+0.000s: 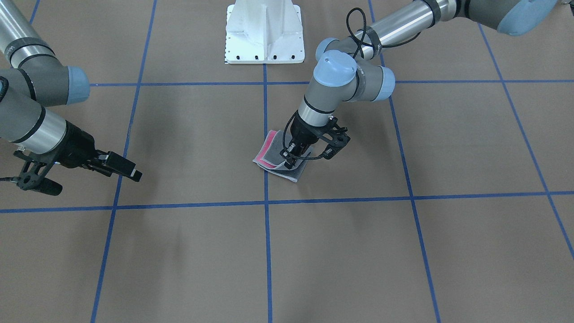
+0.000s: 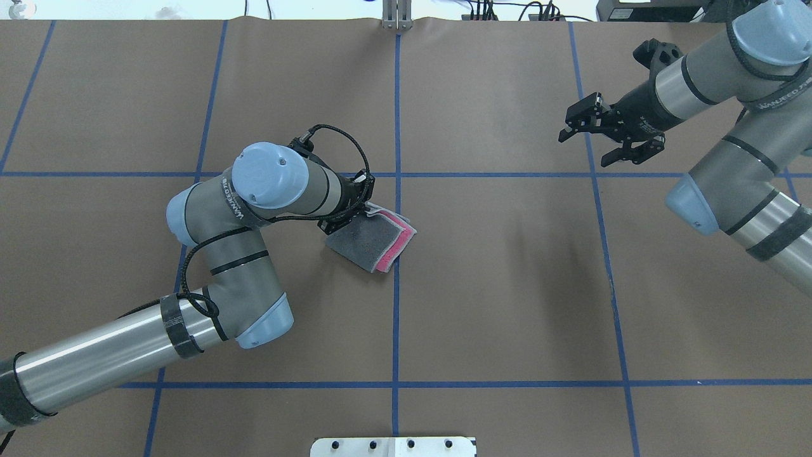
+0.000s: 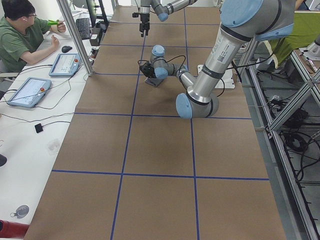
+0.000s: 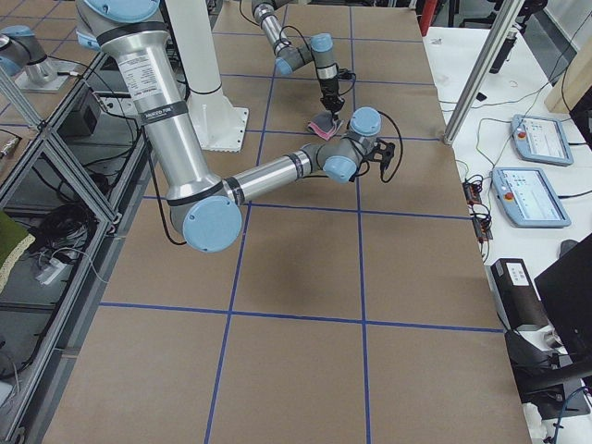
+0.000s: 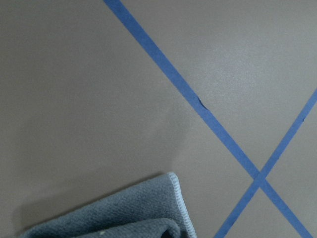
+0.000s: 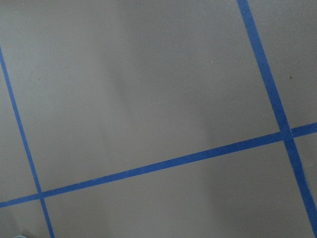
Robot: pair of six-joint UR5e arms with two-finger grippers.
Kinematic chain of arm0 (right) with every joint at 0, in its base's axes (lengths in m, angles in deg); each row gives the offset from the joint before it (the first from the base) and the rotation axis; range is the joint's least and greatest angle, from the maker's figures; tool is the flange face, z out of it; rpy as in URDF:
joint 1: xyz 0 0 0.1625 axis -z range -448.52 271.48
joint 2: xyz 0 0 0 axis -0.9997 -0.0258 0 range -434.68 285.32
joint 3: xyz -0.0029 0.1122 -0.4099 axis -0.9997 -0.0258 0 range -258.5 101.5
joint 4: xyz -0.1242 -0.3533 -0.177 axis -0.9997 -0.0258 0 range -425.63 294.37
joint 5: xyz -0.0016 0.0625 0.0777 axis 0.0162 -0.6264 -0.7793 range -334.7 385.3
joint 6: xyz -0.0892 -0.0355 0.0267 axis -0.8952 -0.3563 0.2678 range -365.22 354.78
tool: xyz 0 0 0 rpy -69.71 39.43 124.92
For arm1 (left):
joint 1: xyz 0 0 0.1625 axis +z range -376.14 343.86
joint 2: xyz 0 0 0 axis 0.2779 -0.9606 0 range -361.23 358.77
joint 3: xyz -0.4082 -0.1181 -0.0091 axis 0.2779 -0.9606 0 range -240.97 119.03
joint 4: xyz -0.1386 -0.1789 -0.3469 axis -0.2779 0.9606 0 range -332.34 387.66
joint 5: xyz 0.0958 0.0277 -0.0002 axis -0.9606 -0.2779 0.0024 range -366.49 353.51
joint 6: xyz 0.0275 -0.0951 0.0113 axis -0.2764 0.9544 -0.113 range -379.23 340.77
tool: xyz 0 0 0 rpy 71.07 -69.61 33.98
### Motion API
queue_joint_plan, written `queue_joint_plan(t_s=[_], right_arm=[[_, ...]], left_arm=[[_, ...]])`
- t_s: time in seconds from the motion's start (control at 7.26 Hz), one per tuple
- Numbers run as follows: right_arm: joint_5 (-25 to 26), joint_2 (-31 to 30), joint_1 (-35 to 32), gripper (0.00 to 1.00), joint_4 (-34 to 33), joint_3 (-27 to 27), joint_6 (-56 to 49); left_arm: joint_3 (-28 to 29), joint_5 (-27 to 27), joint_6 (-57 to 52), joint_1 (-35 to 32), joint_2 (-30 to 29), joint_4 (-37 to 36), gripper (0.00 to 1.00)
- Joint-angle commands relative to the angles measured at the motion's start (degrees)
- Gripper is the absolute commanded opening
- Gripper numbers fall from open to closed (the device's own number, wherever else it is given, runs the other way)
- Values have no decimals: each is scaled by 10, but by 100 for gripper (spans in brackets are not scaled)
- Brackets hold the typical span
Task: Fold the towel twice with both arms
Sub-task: 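Lower the folded edge onto the towel and open the left gripper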
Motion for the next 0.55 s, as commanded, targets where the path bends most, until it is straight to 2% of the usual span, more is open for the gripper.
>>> queue_joint_plan(t_s=[0.0, 0.28, 0.41], right_arm=[[1, -3, 0, 100, 1, -3, -8], [0, -4, 0, 100, 1, -3, -8], [0, -4, 0, 100, 1, -3, -8]], left_arm=[[13, 5, 2, -12, 0, 2, 0], [21, 5, 3, -20, 0, 1, 0], [26, 5, 19, -25, 0, 2, 18]])
